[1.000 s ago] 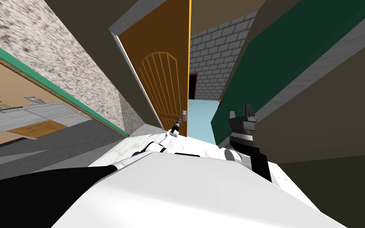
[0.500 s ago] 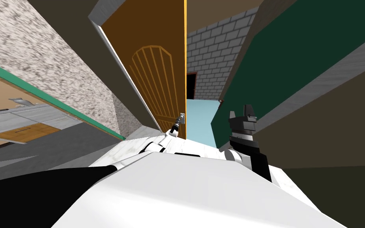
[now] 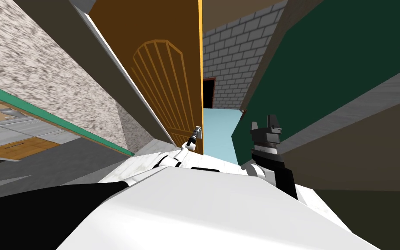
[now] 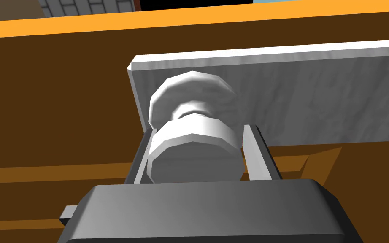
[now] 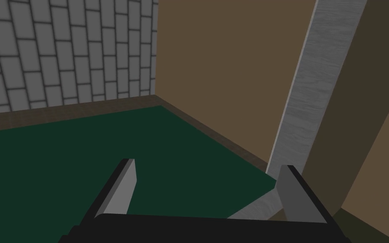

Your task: Push the door open

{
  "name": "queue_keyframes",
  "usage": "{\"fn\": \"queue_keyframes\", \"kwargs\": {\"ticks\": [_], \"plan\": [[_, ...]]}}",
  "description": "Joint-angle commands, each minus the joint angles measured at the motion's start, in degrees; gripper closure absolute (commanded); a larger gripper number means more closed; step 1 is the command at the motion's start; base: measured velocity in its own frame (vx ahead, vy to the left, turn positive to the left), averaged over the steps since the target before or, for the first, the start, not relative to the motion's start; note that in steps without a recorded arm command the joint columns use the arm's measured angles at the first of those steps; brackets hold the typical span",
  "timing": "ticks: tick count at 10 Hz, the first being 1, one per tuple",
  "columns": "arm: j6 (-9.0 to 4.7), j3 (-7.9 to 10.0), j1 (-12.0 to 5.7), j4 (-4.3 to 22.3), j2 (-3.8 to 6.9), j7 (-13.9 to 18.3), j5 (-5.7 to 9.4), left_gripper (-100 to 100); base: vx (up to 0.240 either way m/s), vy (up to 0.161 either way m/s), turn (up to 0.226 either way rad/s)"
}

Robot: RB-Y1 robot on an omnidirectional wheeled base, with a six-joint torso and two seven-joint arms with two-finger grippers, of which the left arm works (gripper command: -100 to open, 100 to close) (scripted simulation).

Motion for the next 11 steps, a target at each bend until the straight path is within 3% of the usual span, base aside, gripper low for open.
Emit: {"fn": "queue_keyframes", "kwargs": {"ticks": [1, 5, 11], "plan": [[0.03, -0.01, 0.06, 0.04, 0.01, 0.0, 0.0, 100, -0.023, 0.002, -0.01], [0.03, -0.01, 0.06, 0.04, 0.01, 0.0, 0.0, 100, -0.003, 0.001, -0.002], [-0.01, 2.48, -0.08, 0.24, 1.41, -0.84, 0.76, 100, 0.153, -0.081, 0.034]]}}
